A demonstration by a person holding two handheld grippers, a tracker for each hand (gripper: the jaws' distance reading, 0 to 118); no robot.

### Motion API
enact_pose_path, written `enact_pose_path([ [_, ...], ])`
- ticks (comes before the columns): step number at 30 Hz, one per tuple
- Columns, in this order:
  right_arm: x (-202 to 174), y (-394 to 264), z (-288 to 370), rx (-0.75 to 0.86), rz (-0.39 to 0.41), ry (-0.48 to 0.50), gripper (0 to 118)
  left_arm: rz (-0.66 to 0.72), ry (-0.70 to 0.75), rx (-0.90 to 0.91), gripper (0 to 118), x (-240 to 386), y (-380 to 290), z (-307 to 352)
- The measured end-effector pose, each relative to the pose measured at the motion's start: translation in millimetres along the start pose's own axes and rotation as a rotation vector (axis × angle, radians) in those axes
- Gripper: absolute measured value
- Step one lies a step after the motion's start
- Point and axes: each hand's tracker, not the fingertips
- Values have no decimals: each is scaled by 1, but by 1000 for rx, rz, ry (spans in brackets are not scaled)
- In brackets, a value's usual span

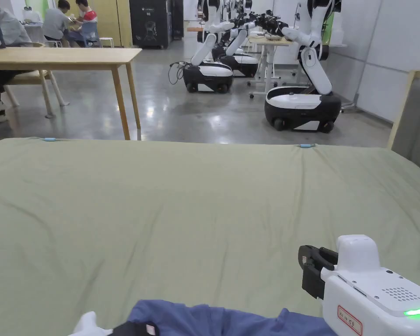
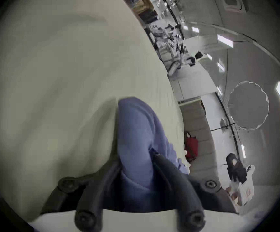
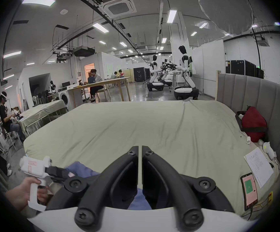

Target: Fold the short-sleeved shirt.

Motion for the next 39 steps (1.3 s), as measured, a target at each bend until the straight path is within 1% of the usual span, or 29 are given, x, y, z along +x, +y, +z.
enact_pose_path([
  [1, 0, 0, -1, -2, 0, 1, 5, -31, 21, 9, 14, 3, 12, 12],
  [2, 0, 0, -1, -4, 0, 5, 5, -76, 87, 34, 14, 6, 20, 23],
  [4, -2, 1, -1, -6, 7, 5, 5, -226, 215, 80, 14, 18, 29, 40],
  [6, -2, 1, 0, -5, 16, 6, 5, -275, 272, 126, 14, 36, 36, 48],
  [7, -2, 1, 2, -7, 19, 6, 5, -348, 284, 138, 14, 55, 29, 48],
  [8, -2, 1, 4, -8, 21, 4, 5, -469, 290, 140, 14, 80, 15, 42],
  [10, 1, 0, 8, -6, 24, -3, 5, -661, 279, 109, 14, 127, -21, 20],
  [13, 8, -1, 16, -4, 37, -28, 5, -917, 249, 48, 14, 186, -94, -29],
  [15, 17, -3, 22, -5, 34, -43, 5, -1093, 283, -8, 14, 207, -143, -67],
  [17, 27, -8, 28, -11, 38, -70, 5, -1279, 360, -83, 14, 206, -191, -111],
  [20, 38, -17, 32, -24, 52, -106, 5, -1384, 523, -117, 14, 180, -229, -166],
  [21, 41, -18, 32, -34, 44, -107, 5, -1379, 535, -116, 14, 170, -230, -173],
  [22, 43, -20, 31, -37, 40, -107, 5, -1357, 513, -116, 23, 170, -231, -173],
  [23, 44, -21, 31, -39, 44, -110, 5, -1305, 449, -125, 44, 177, -227, -162],
  [24, 45, -22, 31, -40, 52, -109, 5, -1218, 357, -134, 76, 187, -220, -148],
  [25, 45, -22, 31, -39, 56, -103, 5, -1131, 267, -154, 104, 199, -203, -129],
  [26, 46, -22, 31, -39, 54, -94, 5, -1061, 189, -142, 111, 207, -193, -111],
  [27, 46, -22, 30, -41, 48, -88, 5, -1011, 121, -95, 113, 213, -182, -94],
  [29, 46, -23, 29, -43, 39, -84, 5, -937, 73, -8, 115, 219, -157, -82],
  [30, 46, -23, 27, -53, 30, -76, 5, -890, 103, 1, 115, 217, -147, -85],
  [31, 47, -24, 24, -65, 16, -67, 5, -859, 131, -2, 112, 214, -139, -91],
  [32, 47, -25, 22, -73, 6, -62, 5, -838, 153, -55, 98, 209, -135, -101],
  [33, 46, -26, 20, -87, -2, -58, 5, -828, 171, -135, 64, 204, -136, -117],
  [34, 46, -28, 19, -100, -8, -51, 5, -809, 169, -175, 0, 198, -139, -128],
  [35, 45, -30, 19, -110, -12, -50, 5, -782, 164, -220, 0, 192, -147, -139],
  [36, 44, -32, 19, -114, -13, -55, 5, -784, 155, -292, 0, 185, -155, -147],
  [37, 44, -34, 19, -122, -20, -57, 5, -732, 89, -335, 0, 180, -170, -154],
  [38, 43, -35, 18, -135, -33, -54, 5, -731, 72, -367, 0, 178, -181, -161],
  [39, 42, -38, 16, -149, -47, -44, 5, -739, 86, -404, 0, 175, -192, -166],
])
